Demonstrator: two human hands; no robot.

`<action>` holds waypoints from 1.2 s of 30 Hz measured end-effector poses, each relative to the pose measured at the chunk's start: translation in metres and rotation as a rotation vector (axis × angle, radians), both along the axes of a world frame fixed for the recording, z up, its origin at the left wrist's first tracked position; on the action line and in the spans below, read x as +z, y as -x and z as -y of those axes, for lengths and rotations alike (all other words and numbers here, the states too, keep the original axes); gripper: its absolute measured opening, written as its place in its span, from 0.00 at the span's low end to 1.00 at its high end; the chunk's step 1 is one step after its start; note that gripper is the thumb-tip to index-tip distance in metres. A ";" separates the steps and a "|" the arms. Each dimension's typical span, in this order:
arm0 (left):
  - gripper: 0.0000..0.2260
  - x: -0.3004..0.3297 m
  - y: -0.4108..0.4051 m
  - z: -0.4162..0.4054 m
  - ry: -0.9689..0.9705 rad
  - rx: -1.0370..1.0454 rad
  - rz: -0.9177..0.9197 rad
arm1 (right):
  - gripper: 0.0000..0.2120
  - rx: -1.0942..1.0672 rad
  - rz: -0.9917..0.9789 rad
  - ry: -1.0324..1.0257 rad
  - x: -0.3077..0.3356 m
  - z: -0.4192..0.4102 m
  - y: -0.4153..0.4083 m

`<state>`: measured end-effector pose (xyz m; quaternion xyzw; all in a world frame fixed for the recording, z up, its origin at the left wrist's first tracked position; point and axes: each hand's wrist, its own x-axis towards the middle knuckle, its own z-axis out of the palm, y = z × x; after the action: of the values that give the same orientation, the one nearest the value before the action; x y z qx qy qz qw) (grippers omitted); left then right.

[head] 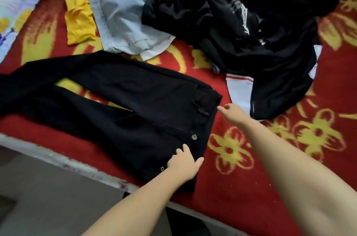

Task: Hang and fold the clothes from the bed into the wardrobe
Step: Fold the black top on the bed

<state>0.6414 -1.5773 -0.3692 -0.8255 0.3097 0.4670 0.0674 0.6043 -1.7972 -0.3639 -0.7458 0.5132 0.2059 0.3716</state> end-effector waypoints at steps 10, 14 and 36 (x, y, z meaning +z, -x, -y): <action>0.38 -0.043 0.021 -0.015 0.038 -0.188 0.227 | 0.22 -0.441 0.307 -0.036 -0.050 -0.026 -0.031; 0.38 0.014 0.047 0.003 0.207 -0.184 0.070 | 0.20 -0.344 0.372 0.029 -0.012 0.004 -0.003; 0.26 -0.005 -0.188 -0.104 0.269 0.041 0.370 | 0.22 -0.033 0.164 0.225 0.009 -0.093 -0.007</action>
<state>0.8299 -1.4738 -0.3744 -0.9048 0.3349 0.2631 0.0029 0.6112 -1.7043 -0.3547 -0.7883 0.5134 0.0794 0.3297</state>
